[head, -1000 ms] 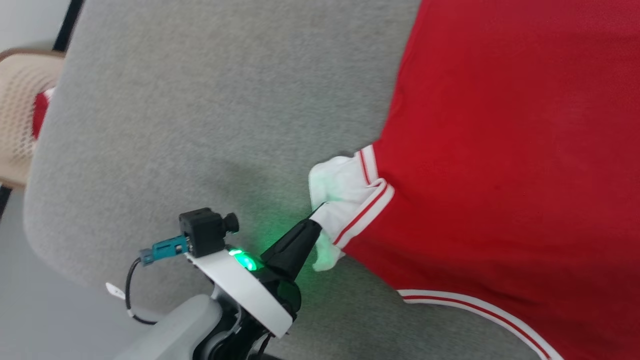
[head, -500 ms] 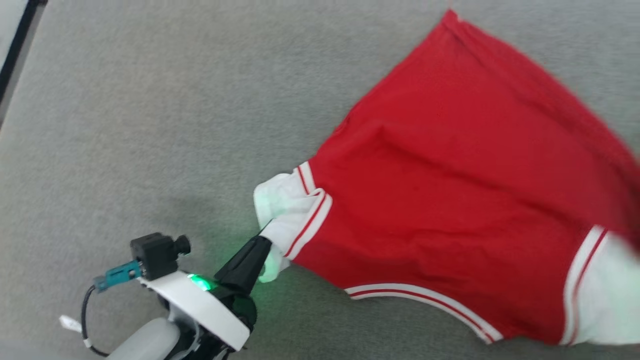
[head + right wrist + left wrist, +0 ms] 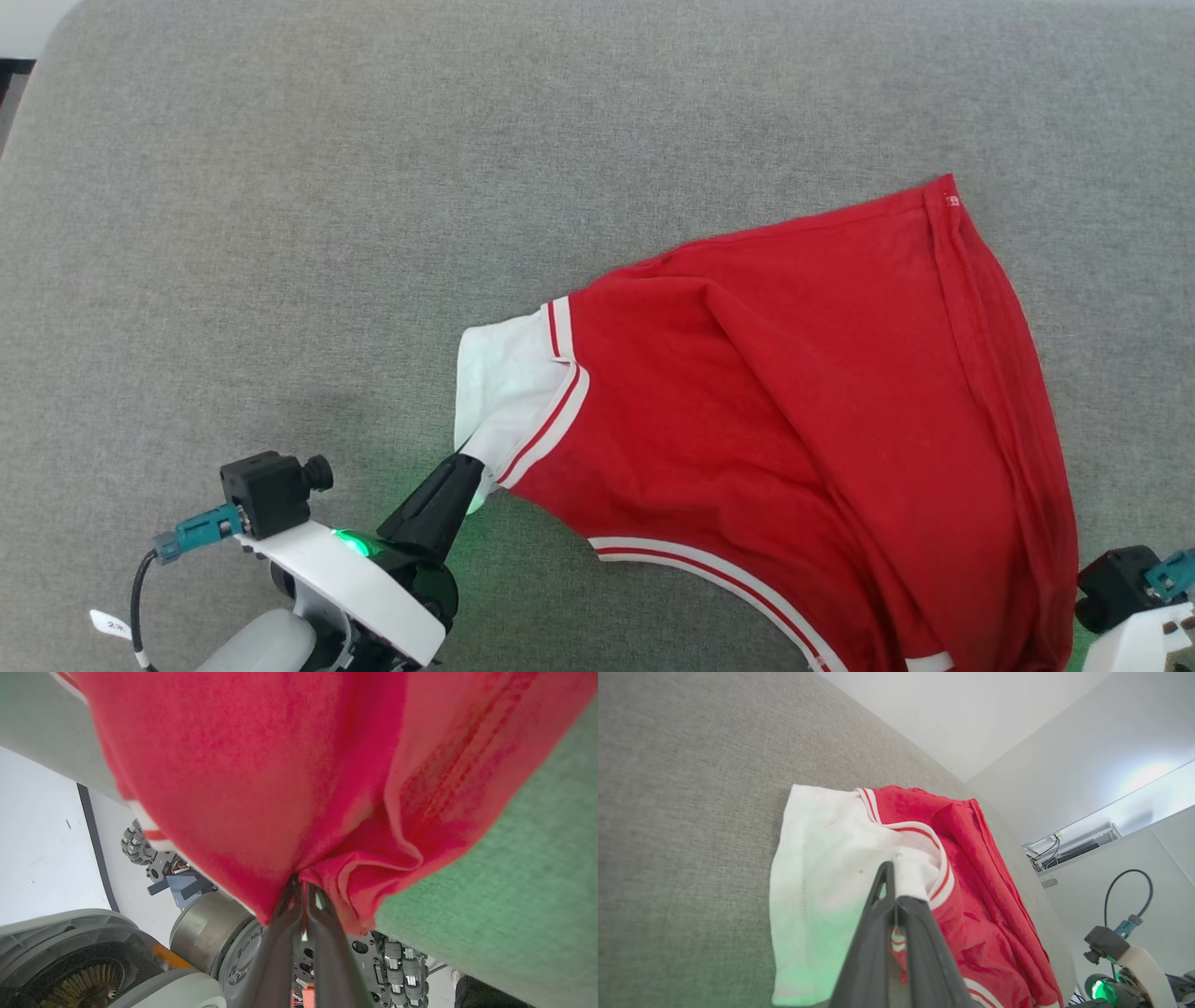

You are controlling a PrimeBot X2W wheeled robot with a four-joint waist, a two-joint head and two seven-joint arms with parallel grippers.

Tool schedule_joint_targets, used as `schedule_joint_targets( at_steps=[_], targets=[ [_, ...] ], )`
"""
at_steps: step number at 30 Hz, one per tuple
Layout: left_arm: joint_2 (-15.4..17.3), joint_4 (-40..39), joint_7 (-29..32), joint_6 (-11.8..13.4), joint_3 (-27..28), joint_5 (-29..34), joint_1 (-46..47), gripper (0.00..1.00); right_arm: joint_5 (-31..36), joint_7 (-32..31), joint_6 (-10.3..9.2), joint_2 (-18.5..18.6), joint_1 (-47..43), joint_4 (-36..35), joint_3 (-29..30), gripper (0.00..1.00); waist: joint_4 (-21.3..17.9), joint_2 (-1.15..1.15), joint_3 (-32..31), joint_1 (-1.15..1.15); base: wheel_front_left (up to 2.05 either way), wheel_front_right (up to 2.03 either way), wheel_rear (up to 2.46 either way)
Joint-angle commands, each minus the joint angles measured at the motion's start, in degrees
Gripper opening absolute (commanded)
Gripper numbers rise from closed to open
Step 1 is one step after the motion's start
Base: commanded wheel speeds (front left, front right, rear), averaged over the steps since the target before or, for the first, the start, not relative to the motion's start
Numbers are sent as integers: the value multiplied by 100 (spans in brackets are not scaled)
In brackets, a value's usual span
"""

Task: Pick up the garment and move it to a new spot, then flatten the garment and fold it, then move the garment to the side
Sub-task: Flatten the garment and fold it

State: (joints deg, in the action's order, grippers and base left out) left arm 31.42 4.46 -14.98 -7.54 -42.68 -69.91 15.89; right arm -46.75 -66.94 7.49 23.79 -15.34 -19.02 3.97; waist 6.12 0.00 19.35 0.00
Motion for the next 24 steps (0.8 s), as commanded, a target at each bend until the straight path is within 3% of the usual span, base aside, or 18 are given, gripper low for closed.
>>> schedule_joint_targets(
  at_steps=[1,2,3,7,11,16,20,24],
  targets=[
    [31,12,-28,15,-9,66,-80,0,78,89,0,29,0,-61,-27,0,0,0,-13,0,0,0,0],
    [38,15,-28,15,-12,65,-87,0,109,174,0,21,58,-71,7,72,-7,0,-20,0,0,0,0],
    [43,13,-28,15,-16,65,-91,0,140,234,0,29,100,-98,59,100,-11,0,-31,0,0,0,0],
    [51,-7,-28,15,-26,78,-88,0,157,325,0,145,137,-301,293,100,0,0,-66,0,0,0,0],
    [47,-53,-28,15,-94,112,-48,0,107,178,0,401,172,-719,978,100,88,0,-78,0,0,0,0],
    [28,-119,-28,15,-183,141,69,0,256,158,0,735,1061,-879,1583,100,199,0,-4,0,0,0,0],
    [-41,-136,-28,15,-321,147,243,0,820,630,0,895,2339,-269,1101,100,347,0,147,0,0,0,0],
    [-142,-106,-28,15,-445,135,410,0,1290,1004,0,731,3634,806,238,100,481,0,281,0,0,0,0]
  ],
)
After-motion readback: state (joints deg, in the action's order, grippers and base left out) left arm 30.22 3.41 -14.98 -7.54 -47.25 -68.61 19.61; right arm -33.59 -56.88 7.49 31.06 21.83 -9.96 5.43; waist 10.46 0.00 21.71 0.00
